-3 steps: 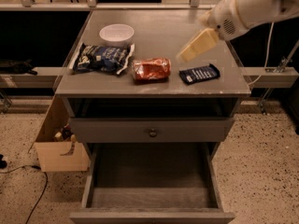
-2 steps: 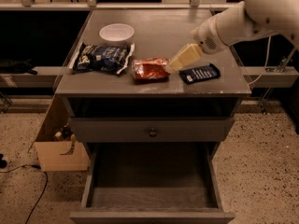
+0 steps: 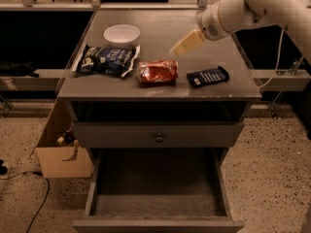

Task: Place coke can into middle drawer

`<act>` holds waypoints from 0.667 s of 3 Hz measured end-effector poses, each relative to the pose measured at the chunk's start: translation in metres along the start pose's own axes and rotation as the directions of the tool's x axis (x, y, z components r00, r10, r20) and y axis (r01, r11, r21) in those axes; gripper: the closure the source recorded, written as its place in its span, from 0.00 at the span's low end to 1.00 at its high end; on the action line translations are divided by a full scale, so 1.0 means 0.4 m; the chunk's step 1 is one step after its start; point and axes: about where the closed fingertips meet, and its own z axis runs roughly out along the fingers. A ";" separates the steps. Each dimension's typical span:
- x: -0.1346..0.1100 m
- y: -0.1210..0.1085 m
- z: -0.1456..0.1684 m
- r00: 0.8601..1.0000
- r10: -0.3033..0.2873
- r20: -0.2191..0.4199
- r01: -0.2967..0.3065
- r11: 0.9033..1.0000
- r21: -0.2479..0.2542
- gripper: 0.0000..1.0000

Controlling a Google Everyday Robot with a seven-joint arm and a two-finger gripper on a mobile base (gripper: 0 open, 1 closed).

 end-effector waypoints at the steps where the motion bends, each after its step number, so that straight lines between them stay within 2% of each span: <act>1: 0.001 0.001 0.001 1.000 0.000 -0.001 0.000 1.000 -0.001 0.00; 2: 0.005 0.030 -0.001 1.000 0.005 0.018 -0.005 1.000 -0.023 0.00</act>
Offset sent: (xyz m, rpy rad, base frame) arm -0.0284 0.0072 -0.0048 0.0581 0.0092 0.0397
